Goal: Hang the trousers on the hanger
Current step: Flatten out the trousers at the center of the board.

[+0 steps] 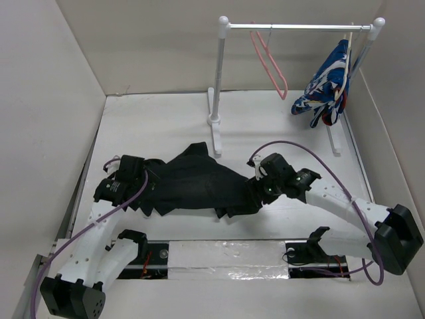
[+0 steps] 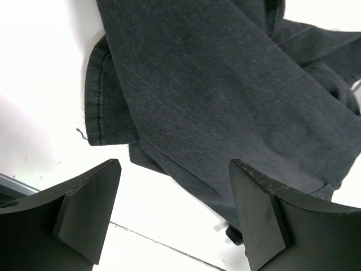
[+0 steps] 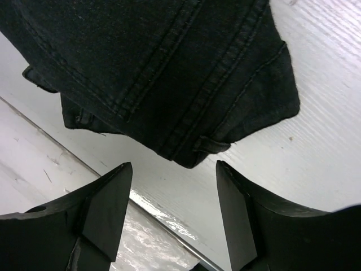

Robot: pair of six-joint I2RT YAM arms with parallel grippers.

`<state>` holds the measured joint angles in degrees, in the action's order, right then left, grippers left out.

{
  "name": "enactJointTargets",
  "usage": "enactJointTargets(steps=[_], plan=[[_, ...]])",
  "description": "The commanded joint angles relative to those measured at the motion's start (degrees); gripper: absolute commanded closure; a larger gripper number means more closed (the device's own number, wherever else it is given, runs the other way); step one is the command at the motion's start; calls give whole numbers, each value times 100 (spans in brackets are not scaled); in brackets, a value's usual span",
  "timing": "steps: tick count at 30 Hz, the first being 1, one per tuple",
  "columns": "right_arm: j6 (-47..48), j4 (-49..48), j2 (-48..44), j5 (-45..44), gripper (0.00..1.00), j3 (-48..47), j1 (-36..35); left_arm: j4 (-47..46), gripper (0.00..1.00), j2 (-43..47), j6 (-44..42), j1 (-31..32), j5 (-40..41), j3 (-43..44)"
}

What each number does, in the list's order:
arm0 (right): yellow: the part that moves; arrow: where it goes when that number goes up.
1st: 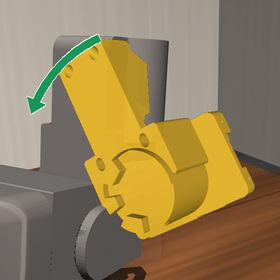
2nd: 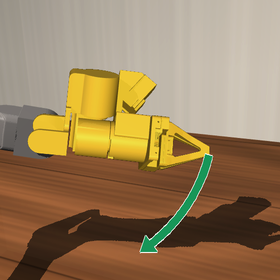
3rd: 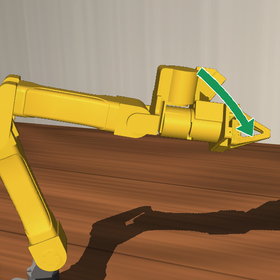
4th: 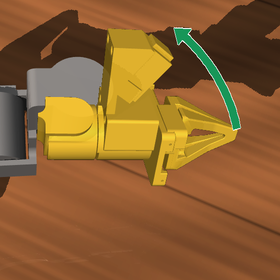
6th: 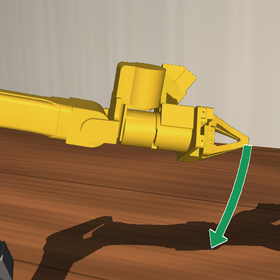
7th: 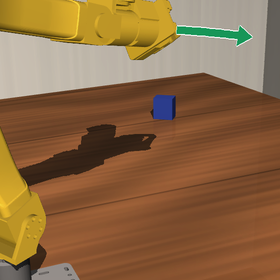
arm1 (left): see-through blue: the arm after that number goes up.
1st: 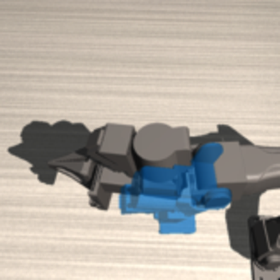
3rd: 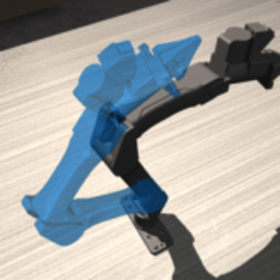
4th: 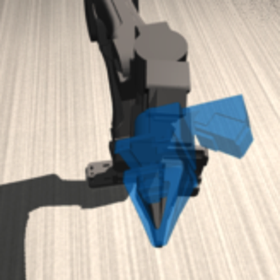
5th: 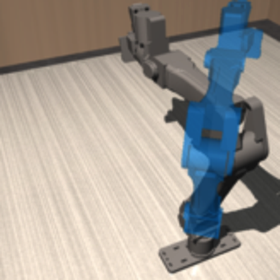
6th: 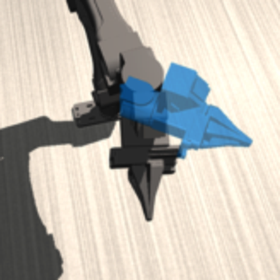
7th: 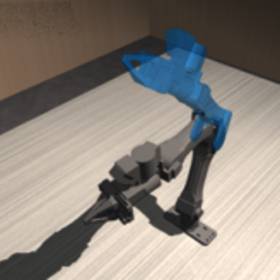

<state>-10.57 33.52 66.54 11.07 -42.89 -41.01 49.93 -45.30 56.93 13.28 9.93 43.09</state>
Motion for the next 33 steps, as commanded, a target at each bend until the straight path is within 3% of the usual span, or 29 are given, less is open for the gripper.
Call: enactJointTargets(steps=[1,3,8,13,16,17,18,19,25,28,30,32,33], plan=[[-156,-530,-219,-313,34,-123,-327,-45,25,-23,231,-27,69,-64],[-278,-758,-422,-465,33,78,-407,-228,26,248,161,-27,316,-221],[-402,-1400,-135,-227,31,527,-600,-1098,27,803,257,-27,-139,-766],[-543,-1961,376,-1754,34,694,-662,-2239,28,724,266,-27,-299,-1486],[-560,-2112,631,-2238,62,581,-662,-2645,28,952,477,-27,-159,-2049],[-595,-2095,597,-2354,86,537,-714,-2690,28,1153,538,-27,42,-2172],[-648,-2034,501,-2399,96,467,-793,-2699,28,1268,643,34,148,-2330],[-683,-1894,161,-2521,100,414,-881,-2682,28,1365,688,34,236,-2358],[-806,-1069,-1256,-2838,100,63,-1067,-2620,28,1779,987,210,852,-2621],[-850,-725,-1845,-2952,100,-96,-1067,-3232,29,1709,908,210,975,-2823],[-868,-496,-2170,-3005,100,-131,-1067,-3559,36,1446,769,210,1141,-2911],[-894,-268,-2303,-3058,100,-271,-1119,-4113,52,1035,697,210,1204,-2912],[-894,-188,-2391,-3067,100,-333,-1119,-4254,66,884,636,210,1221,-2842]])
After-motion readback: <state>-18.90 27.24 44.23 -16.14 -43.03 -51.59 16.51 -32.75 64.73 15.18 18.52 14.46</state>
